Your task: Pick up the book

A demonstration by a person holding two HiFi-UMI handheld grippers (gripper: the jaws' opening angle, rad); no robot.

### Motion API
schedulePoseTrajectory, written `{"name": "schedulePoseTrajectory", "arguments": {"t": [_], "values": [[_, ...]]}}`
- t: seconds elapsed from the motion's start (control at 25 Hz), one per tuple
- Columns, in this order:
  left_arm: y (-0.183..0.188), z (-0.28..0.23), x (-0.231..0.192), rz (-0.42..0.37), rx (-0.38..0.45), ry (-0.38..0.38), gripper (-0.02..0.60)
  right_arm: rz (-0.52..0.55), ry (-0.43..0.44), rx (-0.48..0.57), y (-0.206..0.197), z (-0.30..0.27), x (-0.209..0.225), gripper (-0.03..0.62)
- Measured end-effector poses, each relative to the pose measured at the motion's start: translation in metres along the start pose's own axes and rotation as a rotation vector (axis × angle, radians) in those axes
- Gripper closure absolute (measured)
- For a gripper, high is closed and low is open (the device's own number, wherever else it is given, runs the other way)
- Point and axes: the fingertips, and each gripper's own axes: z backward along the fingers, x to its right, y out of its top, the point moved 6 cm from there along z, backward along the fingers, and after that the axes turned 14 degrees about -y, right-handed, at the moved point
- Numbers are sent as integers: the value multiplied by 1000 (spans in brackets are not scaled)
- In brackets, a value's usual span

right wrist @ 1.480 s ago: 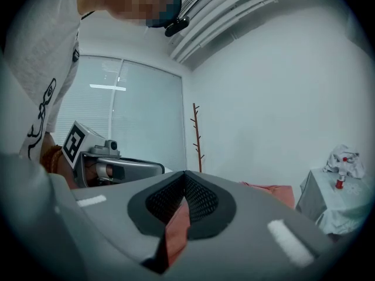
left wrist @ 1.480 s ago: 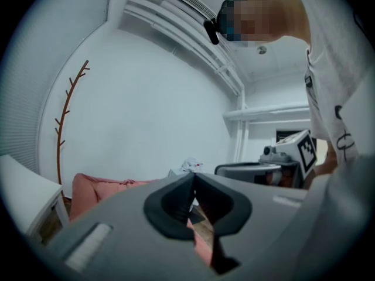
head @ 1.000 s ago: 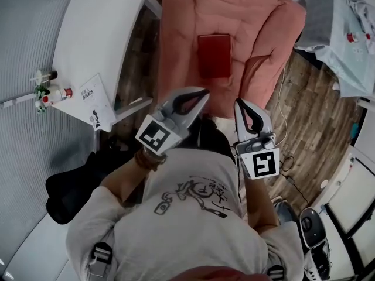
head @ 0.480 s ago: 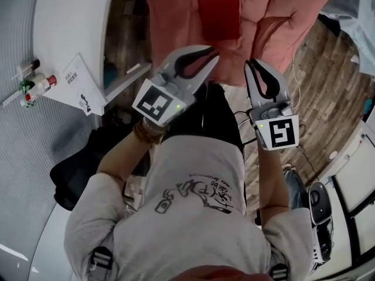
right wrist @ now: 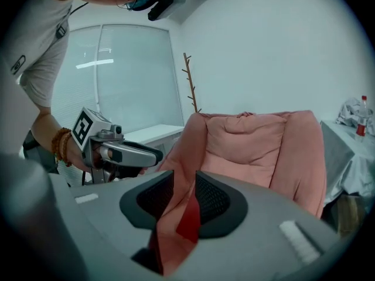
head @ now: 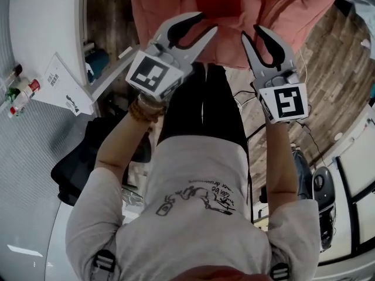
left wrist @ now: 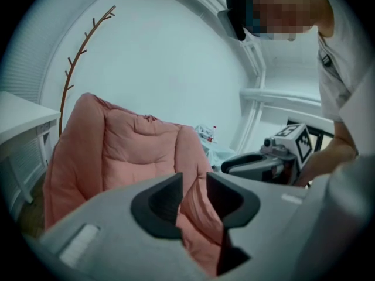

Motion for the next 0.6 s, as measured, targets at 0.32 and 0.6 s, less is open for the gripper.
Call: {"name": "schedulePoseTrajectory", "arguments": {"t": [0.32,0.6], "values": [[-70,-23,-46,73,-79,-31,394,-32,34,-60,-61,-47,16,417],[-126,-39,-95,158,-72,-11,379,-50,27,-101,-115,-90,34,413]]}}
